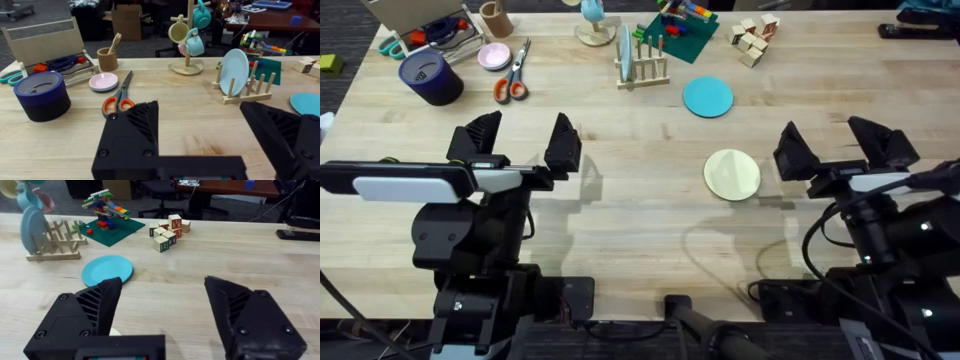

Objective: Pick up the plates from the table one by one and place each into a slot on the dish rack.

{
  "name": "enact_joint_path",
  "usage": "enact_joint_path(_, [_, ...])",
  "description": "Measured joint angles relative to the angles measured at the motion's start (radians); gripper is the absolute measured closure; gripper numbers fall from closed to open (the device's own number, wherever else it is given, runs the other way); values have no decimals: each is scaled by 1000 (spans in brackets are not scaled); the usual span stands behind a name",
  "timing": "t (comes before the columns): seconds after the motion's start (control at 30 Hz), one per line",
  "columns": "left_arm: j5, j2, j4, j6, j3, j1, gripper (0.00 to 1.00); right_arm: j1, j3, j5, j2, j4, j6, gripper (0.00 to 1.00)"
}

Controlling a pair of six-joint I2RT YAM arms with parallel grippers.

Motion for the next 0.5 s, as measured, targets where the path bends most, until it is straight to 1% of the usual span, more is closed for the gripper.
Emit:
enact_joint_path(0.37, [0,0,3,0,0,0,8,0,0,0,1,10,0,5])
enact_joint_path(0.5, [0,0,3,-15,3,0,8,0,0,0,1,62,0,5])
